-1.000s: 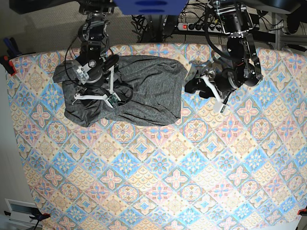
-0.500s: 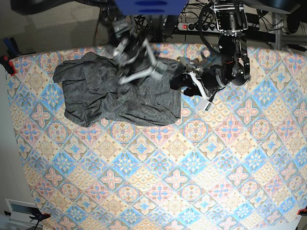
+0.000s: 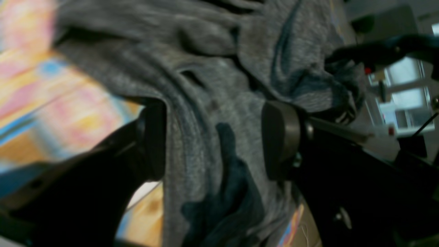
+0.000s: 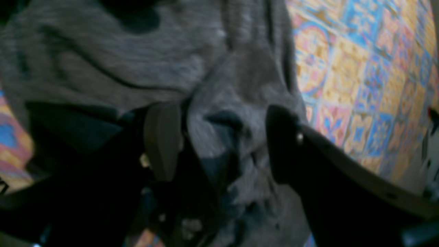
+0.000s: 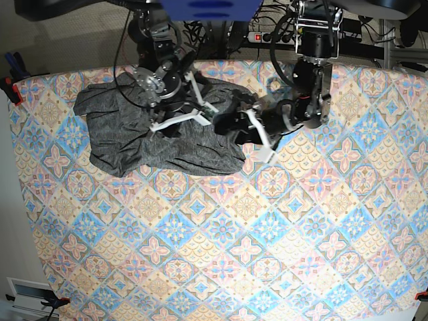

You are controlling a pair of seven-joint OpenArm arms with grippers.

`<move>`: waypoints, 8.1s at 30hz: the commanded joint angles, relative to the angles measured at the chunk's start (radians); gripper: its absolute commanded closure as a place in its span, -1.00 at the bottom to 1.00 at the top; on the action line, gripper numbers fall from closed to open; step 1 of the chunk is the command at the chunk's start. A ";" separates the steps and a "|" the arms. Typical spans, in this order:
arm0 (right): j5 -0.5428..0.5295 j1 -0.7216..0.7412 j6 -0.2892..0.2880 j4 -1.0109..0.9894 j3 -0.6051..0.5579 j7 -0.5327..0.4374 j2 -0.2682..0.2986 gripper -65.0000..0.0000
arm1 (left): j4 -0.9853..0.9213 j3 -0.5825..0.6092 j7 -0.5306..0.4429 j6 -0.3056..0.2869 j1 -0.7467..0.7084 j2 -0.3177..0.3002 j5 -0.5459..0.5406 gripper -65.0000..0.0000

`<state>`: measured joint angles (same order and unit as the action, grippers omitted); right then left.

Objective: Layout the t-shirt on the table in an organized manner, then fold the t-shirt properly
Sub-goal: 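Release the shirt with the left gripper and move it toward the right gripper, then grasp shirt fabric with the left gripper and lift it over the folded part, then hold the fabric with both grippers and press the fold together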

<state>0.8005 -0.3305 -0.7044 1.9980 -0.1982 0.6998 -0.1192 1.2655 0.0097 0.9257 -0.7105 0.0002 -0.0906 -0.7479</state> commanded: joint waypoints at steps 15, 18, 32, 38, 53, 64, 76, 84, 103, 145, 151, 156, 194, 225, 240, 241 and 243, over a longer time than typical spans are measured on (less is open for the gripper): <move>0.000 0.075 0.006 0.019 0.299 -0.070 -0.009 -0.17 | 0.001 0.037 0.034 0.012 -0.018 0.024 -0.008 -0.21; 0.000 0.078 0.006 0.019 0.312 -0.070 -0.009 -0.17 | 0.004 0.037 0.033 0.012 -0.035 -0.007 -0.101 -0.22; 0.000 0.077 0.006 0.019 0.276 -0.070 -0.009 -0.17 | -0.142 0.137 -0.076 0.012 0.022 0.028 -0.034 0.49; 0.000 0.072 0.006 0.019 0.283 -0.070 -0.009 -0.17 | -0.211 0.135 -0.075 0.012 0.039 0.041 -0.028 0.57; 0.000 0.113 0.006 0.030 0.277 -0.070 -0.037 -0.17 | -0.128 0.037 -0.023 0.012 0.002 -0.015 -0.094 0.94; -0.002 0.001 0.006 0.025 -0.004 -0.068 -0.035 -0.17 | 0.046 -0.055 0.026 0.012 -0.029 -0.117 -0.097 0.94; -0.002 0.077 0.012 0.024 0.078 -0.068 -0.037 -0.17 | 0.050 -0.142 0.033 0.012 -0.018 -0.154 -0.098 0.94; -0.002 0.124 0.153 0.019 0.182 -0.068 -0.035 -0.17 | 0.093 0.103 0.114 0.012 0.073 -0.090 -0.091 0.94; -0.002 0.124 0.153 0.017 0.177 -0.068 -0.033 -0.17 | 0.380 0.206 0.123 0.012 -0.009 0.015 -0.089 0.94; -0.149 0.117 0.342 0.016 0.389 -0.325 -0.030 -0.17 | 0.380 0.422 0.114 0.130 0.140 0.139 -0.071 0.94; -0.149 0.184 0.342 0.013 0.490 -0.325 0.014 -0.17 | 0.380 0.424 0.114 0.130 0.140 0.139 -0.052 0.94; -0.149 0.190 0.342 0.013 0.523 -0.325 0.037 -0.17 | 0.380 0.427 0.114 0.130 0.140 0.139 -0.051 0.94; -0.149 0.192 0.346 -0.030 0.854 -0.326 0.034 -0.17 | -0.027 0.827 -0.122 0.122 0.510 0.248 -0.035 0.94; -0.149 0.275 0.346 -0.027 0.945 -0.326 -0.007 -0.17 | -0.398 1.291 -1.055 0.381 0.564 0.248 -0.046 0.08; -0.149 0.275 0.346 -0.024 0.945 -0.326 -0.007 -0.17 | -0.191 1.324 -1.058 0.397 0.564 0.248 -0.040 0.07; -0.149 0.275 0.346 -0.024 0.945 -0.326 -0.007 -0.17 | -0.195 1.331 -1.058 0.397 0.564 0.248 -0.040 0.07; -0.149 0.275 0.346 -0.026 0.945 -0.326 -0.007 -0.17 | -0.231 1.334 -1.058 0.397 0.564 0.248 -0.042 0.07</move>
<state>0.6537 -0.0662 -0.3698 1.9514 0.7471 0.3958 -0.1352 1.0237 1.3502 -0.1043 -0.3141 0.5396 0.1425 -0.7803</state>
